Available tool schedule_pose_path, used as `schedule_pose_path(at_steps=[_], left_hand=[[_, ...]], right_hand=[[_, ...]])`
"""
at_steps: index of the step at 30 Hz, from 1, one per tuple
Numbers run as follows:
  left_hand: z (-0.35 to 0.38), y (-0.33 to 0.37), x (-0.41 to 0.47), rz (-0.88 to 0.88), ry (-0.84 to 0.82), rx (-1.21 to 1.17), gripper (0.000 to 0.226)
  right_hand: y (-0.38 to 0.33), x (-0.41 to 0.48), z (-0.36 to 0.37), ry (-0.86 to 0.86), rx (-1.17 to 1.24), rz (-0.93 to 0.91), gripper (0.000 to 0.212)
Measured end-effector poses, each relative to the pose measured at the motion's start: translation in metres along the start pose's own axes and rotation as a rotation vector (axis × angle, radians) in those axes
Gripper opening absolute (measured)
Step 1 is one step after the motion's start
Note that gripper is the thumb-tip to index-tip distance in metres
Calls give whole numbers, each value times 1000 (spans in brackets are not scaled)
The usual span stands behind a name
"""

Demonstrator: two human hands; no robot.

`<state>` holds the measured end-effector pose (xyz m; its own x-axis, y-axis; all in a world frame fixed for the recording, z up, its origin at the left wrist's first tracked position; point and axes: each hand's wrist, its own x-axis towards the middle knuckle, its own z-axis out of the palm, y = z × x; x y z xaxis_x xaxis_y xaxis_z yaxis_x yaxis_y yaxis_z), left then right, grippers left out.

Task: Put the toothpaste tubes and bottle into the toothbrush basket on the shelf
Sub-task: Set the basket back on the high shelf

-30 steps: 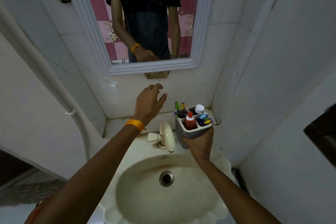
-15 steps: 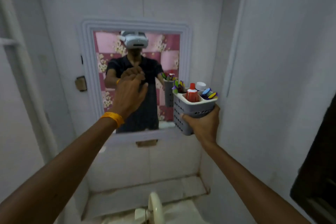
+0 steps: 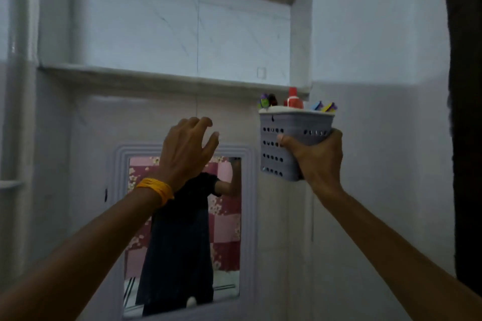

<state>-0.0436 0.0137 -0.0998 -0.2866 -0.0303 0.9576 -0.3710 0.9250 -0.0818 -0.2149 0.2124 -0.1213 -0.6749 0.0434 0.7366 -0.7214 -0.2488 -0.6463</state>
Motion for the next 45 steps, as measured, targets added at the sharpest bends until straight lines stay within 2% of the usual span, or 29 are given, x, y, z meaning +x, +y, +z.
schedule_pose_path(at_steps=[8, 15, 20, 28, 37, 45], left_hand=[[-20, -4, 89, 66, 104, 30, 40], [-19, -11, 139, 70, 120, 74, 40], [-9, -27, 164, -9, -95, 168, 52], [-6, -39, 177, -104, -459, 297, 85], [-2, -41, 181, -98, -506, 335, 94], [-1, -40, 179, -96, -471, 374, 95]], right_hand=[[-87, 77, 18, 52, -21, -97, 120], [-131, 121, 52, 97, -42, -74, 108], [-136, 139, 83, 81, -102, -79, 110], [-105, 165, 112, 91, -259, -17, 118], [-92, 178, 135, 83, -313, 18, 112], [-86, 171, 131, 0, -323, 27, 130]])
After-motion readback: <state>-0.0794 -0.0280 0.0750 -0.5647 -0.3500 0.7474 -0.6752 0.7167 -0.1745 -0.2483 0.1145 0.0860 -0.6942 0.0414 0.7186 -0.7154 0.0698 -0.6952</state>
